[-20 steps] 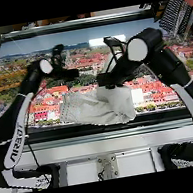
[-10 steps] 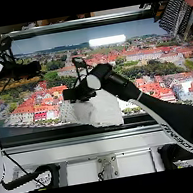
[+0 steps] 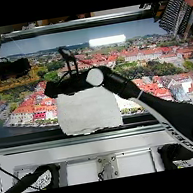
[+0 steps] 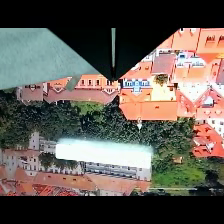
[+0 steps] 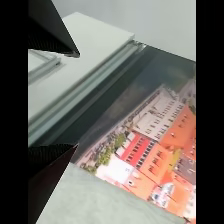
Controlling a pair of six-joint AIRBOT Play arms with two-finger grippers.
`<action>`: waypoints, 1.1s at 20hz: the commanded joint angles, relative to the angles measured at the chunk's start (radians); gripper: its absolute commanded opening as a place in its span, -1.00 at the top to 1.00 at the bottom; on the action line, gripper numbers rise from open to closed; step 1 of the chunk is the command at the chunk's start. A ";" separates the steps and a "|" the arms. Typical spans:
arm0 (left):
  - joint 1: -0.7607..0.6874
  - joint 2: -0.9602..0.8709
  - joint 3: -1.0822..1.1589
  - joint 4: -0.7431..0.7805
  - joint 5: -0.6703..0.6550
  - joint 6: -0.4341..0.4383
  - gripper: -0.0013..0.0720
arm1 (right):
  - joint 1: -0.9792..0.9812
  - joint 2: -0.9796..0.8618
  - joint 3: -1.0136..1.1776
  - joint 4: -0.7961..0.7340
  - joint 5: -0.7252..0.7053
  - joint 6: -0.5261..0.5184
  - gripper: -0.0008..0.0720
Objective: Fold the clothes and pants, and hang the long-sleeved shirts on hangers.
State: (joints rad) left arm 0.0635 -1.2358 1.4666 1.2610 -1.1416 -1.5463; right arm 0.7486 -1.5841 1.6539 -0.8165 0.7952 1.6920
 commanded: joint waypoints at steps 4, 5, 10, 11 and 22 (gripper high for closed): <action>-0.100 0.164 -0.315 -0.005 0.080 0.005 0.90 | -0.384 0.270 -0.333 -0.014 0.344 -0.249 -0.65; -0.129 0.181 -0.365 -0.006 0.101 0.005 0.90 | -0.455 0.314 -0.426 -0.056 0.375 -0.249 -0.65; -0.304 0.215 -0.506 -0.006 0.152 0.001 0.90 | -0.708 0.359 -0.793 -0.095 0.350 -0.287 -1.00; -0.329 0.215 -0.512 -0.006 0.151 0.001 0.91 | -0.727 0.337 -0.840 -0.083 0.313 -0.306 -1.00; -0.421 0.215 -0.511 -0.005 0.157 -0.053 0.90 | -0.560 -0.047 -0.786 0.471 0.229 -0.695 -1.00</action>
State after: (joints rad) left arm -0.3508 -1.0218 0.9565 1.2564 -0.9867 -1.5810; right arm 0.1272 -1.5520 0.8207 -0.4824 1.0283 1.0733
